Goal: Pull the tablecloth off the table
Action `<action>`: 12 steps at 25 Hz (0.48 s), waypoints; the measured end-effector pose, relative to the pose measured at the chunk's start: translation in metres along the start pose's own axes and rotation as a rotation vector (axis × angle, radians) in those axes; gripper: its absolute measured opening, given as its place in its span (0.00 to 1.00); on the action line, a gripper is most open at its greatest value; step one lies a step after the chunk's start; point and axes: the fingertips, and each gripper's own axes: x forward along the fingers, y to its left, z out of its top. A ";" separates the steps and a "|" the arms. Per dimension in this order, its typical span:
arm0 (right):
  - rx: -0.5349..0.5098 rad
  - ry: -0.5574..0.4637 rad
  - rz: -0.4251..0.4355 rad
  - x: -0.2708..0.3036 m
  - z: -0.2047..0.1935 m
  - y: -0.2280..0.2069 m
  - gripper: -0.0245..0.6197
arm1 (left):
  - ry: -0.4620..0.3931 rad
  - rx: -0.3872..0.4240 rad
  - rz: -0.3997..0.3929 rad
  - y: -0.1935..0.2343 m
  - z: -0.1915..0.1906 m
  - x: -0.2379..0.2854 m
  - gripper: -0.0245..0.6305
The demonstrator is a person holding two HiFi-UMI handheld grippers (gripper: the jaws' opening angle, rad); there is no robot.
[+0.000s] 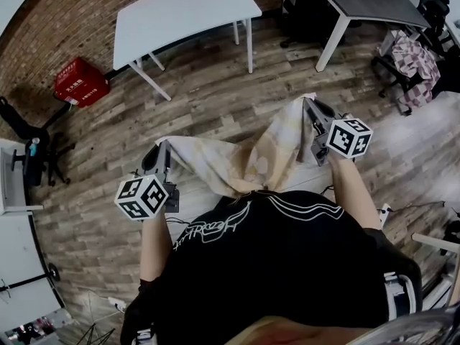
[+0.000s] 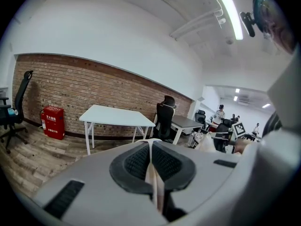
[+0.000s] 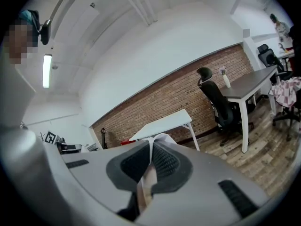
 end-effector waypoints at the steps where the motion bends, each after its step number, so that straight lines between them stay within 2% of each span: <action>1: -0.003 -0.001 0.000 0.000 0.000 0.000 0.03 | 0.003 0.006 -0.005 -0.002 0.001 0.002 0.04; 12: -0.015 0.007 -0.006 -0.007 -0.010 0.001 0.03 | 0.013 0.010 -0.034 -0.008 -0.001 0.007 0.04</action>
